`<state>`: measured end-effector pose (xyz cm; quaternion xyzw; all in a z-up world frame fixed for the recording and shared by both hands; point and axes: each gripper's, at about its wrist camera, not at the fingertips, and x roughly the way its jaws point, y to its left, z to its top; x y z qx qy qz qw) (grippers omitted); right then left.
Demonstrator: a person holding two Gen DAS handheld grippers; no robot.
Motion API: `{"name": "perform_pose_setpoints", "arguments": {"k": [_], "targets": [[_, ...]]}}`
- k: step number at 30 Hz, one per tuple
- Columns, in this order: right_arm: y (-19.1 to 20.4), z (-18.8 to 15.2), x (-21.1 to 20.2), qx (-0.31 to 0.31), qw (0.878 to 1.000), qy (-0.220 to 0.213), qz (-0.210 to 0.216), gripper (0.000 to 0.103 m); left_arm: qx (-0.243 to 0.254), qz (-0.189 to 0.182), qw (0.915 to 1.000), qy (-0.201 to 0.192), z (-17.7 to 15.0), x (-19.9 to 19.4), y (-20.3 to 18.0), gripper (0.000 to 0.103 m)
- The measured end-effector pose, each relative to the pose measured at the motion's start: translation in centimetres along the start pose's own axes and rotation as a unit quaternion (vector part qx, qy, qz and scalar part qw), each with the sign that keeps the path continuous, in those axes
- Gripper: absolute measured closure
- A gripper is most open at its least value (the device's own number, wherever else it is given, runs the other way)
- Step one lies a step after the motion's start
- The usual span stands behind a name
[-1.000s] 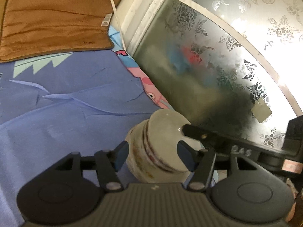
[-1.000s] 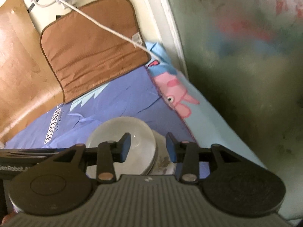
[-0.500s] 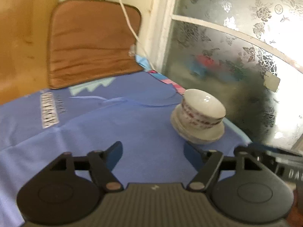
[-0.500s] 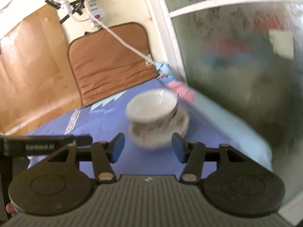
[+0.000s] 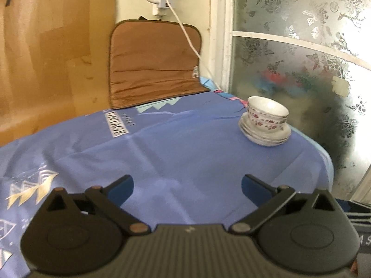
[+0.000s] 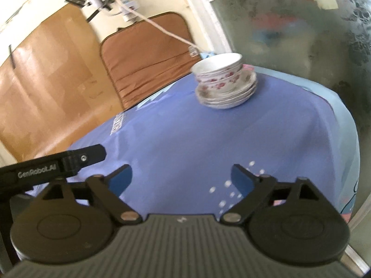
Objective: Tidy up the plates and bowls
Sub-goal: 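Open both grippers and pull them back from the stacked dishes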
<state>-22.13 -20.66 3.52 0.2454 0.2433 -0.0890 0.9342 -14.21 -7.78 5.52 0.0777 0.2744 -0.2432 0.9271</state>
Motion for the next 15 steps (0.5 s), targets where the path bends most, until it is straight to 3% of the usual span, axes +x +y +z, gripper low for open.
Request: {"name": "perform_pose_setpoints", "arguments": {"k": [3,8,15], "targets": [[0.5,-0.7,-0.6,-0.006,1.0,-0.006,0.005,0.0,0.003,0.017,0.9998,-0.005,-0.3,-0.9,-0.3,0.0],[0.3,-2.1,-1.3,-0.001,1.0,0.013,0.025,0.0,0.011,0.033,0.9993,-0.01,-0.9,-2.2,-1.4,0.0],[-0.3,-2.8,-2.2,0.017,1.0,-0.006,0.024,0.0,0.001,0.052,0.9986,-0.009,-1.4,-2.6,-1.3,0.0]]}}
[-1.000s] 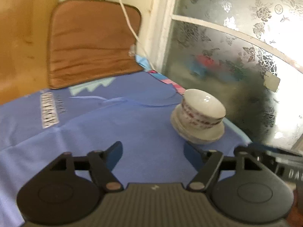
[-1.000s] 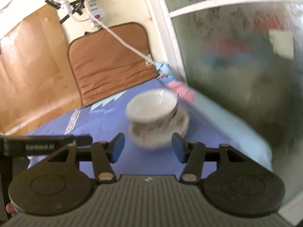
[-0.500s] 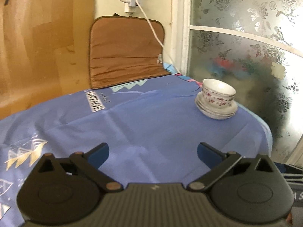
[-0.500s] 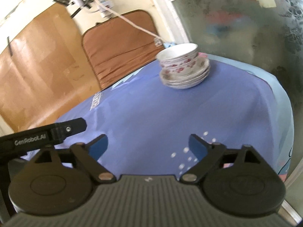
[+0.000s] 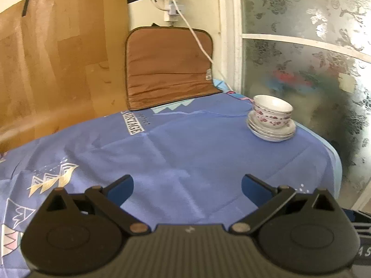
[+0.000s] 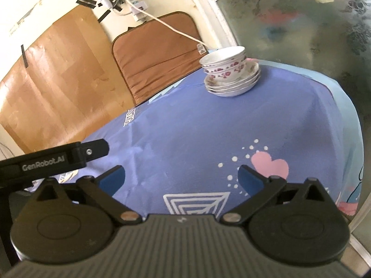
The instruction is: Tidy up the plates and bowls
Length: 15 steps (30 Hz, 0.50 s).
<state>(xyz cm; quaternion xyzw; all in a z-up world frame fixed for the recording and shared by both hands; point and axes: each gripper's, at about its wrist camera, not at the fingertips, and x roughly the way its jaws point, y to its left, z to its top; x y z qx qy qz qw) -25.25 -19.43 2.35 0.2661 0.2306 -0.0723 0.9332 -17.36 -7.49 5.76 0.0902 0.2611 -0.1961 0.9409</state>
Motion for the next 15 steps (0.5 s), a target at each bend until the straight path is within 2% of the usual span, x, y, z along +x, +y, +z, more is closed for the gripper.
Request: {"name": "perform_pose_setpoints", "arguments": {"k": [5,8,12,15], "targets": [[-0.4,-0.1,-0.3,0.021,0.999,-0.027,-0.016,0.0,-0.016,0.012,0.9996,0.02,-0.4,0.8,0.5,0.0],[-0.9,-0.1,-0.7,0.04,0.998,-0.047,-0.028,0.0,-0.024,0.024,0.9993,0.014,-0.8,0.8,0.8,0.0],[-0.9,-0.2,-0.6,0.041,0.998,-0.041,-0.028,0.0,-0.015,0.053,0.9985,-0.002,-1.0,0.4,0.9,0.0],[-0.7,-0.2,-0.4,0.034,0.999,-0.033,-0.025,0.0,-0.012,0.058,0.9982,-0.006,-0.9,0.1,1.0,0.0]]}}
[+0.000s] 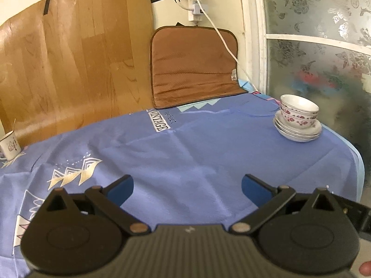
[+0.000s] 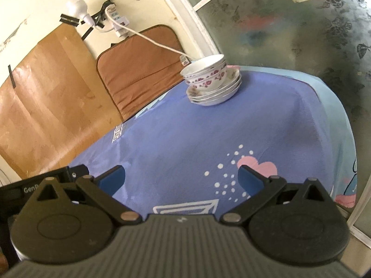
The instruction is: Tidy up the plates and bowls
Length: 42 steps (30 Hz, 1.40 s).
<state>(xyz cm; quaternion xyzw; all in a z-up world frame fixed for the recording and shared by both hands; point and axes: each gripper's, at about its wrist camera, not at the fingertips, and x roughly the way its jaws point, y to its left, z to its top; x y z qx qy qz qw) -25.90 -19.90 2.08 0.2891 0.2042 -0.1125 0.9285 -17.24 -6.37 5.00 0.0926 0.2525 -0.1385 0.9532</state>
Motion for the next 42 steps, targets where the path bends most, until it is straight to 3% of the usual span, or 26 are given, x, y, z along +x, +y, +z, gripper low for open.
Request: {"name": "perform_pose_setpoints", "arguments": {"k": [9,42], "targets": [[0.22,-0.11,0.25,-0.005,1.0,0.018,0.01,0.0,0.017,0.003,0.9999,0.001,-0.02,-0.28,-0.3,0.0],[0.29,-0.18,0.16,0.0,1.0,0.017,0.01,0.0,0.028,-0.004,0.9995,0.017,-0.55,-0.18,-0.14,0.0]]}}
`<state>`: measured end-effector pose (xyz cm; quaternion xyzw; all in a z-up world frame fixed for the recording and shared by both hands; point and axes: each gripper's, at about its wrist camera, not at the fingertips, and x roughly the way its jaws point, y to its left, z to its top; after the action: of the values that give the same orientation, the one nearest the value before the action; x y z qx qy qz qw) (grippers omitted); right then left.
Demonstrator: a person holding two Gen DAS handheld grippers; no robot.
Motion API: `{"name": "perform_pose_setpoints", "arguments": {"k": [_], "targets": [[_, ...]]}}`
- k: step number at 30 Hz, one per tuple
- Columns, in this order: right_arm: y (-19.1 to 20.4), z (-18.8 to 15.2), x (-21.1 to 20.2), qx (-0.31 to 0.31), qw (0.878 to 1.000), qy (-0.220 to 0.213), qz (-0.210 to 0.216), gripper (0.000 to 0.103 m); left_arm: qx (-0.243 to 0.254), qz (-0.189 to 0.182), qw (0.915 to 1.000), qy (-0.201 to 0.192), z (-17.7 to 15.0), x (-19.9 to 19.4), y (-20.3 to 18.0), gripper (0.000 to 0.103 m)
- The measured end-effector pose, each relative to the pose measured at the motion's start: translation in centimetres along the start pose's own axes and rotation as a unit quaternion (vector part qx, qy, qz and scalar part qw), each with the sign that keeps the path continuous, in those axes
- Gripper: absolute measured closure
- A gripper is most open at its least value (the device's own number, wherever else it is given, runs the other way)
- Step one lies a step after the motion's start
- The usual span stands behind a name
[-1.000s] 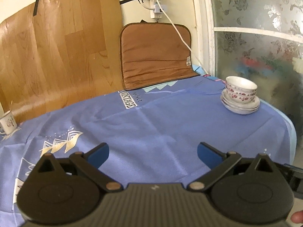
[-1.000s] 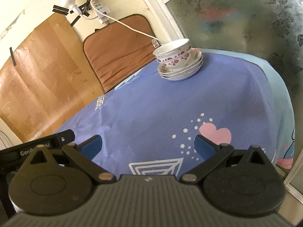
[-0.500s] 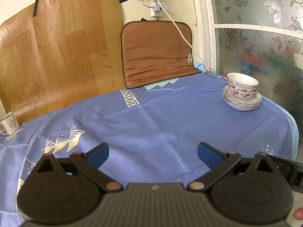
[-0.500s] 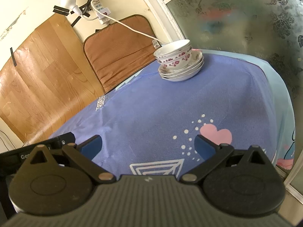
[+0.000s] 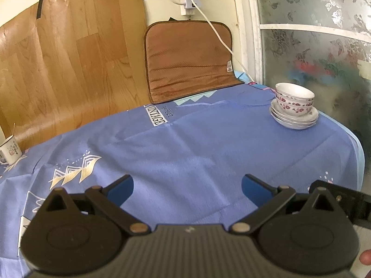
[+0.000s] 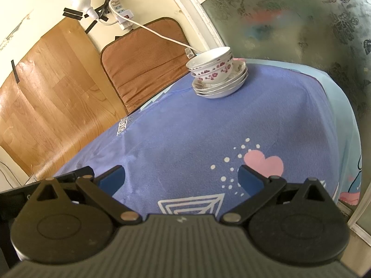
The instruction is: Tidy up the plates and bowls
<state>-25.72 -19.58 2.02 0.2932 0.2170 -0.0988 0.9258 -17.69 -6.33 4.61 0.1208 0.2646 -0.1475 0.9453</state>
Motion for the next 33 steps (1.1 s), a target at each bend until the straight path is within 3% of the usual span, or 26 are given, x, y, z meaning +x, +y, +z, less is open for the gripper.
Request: {"name": "perform_pose_setpoints", "arguments": {"k": [24,33], "targets": [[-0.3,0.0,0.0,0.008,1.0,-0.007,-0.003,0.0,0.013,-0.025,0.9992,0.028,-0.7,0.5,-0.7,0.0],[-0.4,-0.1,-0.1,0.012,1.0,-0.006,-0.005,0.0,0.03,-0.018,0.9989,0.031,-0.9,0.6,-1.2,0.0]]}}
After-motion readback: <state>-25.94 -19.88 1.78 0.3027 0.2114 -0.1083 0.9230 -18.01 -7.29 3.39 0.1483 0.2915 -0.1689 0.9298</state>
